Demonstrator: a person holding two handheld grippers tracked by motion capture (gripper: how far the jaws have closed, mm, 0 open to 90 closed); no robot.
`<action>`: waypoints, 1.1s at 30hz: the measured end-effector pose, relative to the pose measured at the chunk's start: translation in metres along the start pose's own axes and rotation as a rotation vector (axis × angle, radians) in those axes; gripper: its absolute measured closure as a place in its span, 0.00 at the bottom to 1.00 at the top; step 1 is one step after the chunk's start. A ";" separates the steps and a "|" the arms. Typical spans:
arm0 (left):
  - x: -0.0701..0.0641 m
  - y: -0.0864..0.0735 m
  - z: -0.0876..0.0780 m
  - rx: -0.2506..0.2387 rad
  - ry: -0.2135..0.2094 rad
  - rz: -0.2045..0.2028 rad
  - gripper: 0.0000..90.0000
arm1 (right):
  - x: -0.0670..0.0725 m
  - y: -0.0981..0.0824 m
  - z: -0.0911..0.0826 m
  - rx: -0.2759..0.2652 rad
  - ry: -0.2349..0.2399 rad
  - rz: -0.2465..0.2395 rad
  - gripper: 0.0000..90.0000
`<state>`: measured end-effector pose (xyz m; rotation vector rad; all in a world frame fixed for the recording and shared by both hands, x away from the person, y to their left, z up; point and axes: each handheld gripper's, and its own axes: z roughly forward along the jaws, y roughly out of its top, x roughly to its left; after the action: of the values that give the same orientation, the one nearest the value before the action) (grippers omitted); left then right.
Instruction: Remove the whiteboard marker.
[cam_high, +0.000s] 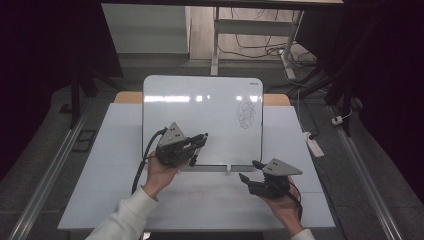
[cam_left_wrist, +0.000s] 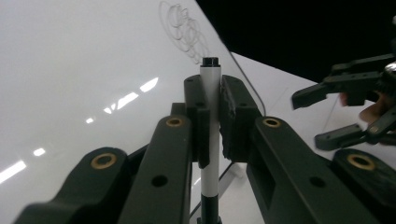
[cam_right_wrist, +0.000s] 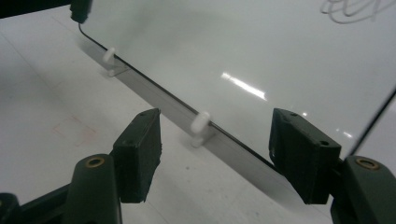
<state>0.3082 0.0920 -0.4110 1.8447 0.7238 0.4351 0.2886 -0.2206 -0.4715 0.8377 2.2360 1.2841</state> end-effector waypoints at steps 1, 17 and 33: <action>-0.002 0.000 0.001 -0.003 -0.005 -0.004 0.91 | 0.002 0.001 0.002 0.002 0.006 -0.001 0.38; -0.022 0.000 0.016 0.004 -0.031 0.032 0.91 | 0.036 0.026 0.036 0.005 0.089 0.023 0.40; -0.036 -0.007 0.034 0.024 -0.037 0.065 0.91 | 0.045 0.037 0.056 0.016 0.186 0.145 0.62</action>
<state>0.2992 0.0460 -0.4283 1.8985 0.6477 0.4343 0.3013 -0.1406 -0.4696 0.9352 2.3686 1.4663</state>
